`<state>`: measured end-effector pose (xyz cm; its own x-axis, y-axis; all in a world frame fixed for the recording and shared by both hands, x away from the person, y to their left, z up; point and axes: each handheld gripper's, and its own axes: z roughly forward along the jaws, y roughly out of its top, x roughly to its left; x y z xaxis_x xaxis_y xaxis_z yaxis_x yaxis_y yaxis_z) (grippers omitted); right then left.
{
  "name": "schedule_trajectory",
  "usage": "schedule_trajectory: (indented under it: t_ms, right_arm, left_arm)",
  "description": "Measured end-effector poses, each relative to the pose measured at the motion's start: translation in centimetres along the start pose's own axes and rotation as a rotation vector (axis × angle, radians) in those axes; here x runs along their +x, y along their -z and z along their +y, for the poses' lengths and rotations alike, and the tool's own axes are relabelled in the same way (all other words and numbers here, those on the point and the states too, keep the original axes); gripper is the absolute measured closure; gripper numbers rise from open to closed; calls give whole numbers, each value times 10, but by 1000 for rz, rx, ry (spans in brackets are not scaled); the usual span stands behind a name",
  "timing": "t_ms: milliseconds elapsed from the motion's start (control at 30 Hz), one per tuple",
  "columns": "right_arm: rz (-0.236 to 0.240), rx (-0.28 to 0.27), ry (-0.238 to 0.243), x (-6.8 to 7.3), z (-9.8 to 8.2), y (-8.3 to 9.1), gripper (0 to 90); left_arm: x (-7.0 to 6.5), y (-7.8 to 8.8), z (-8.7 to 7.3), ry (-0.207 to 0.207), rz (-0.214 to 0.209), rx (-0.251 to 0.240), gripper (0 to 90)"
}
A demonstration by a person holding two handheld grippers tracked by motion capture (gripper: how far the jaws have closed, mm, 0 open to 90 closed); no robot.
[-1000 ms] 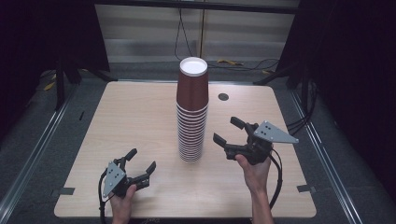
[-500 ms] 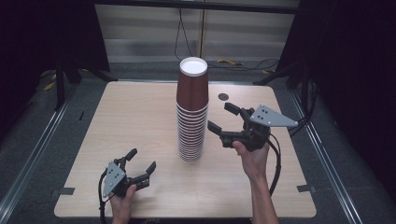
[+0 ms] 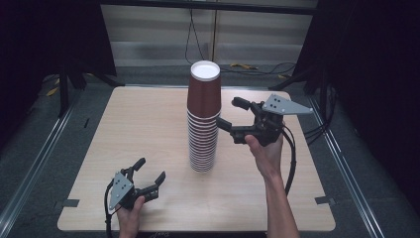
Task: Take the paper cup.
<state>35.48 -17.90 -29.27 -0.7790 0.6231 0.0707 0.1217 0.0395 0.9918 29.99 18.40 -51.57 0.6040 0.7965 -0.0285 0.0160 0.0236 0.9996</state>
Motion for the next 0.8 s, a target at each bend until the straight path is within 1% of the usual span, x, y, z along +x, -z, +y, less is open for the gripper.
schedule_trajectory:
  t_ms: [267,300,633,800]
  right_arm:
    - [18,18,1,-4,9,-9,132]
    - [15,16,13,-3,11,-11,133]
    - [20,19,43,-2,26,-19,134]
    - [38,21,42,-4,34,-22,132]
  left_arm:
    - [0,0,0,0,0,0,172]
    - [0,0,0,0,0,0,172]
    - [0,0,0,0,0,0,172]
    - [0,0,0,1,1,-1,172]
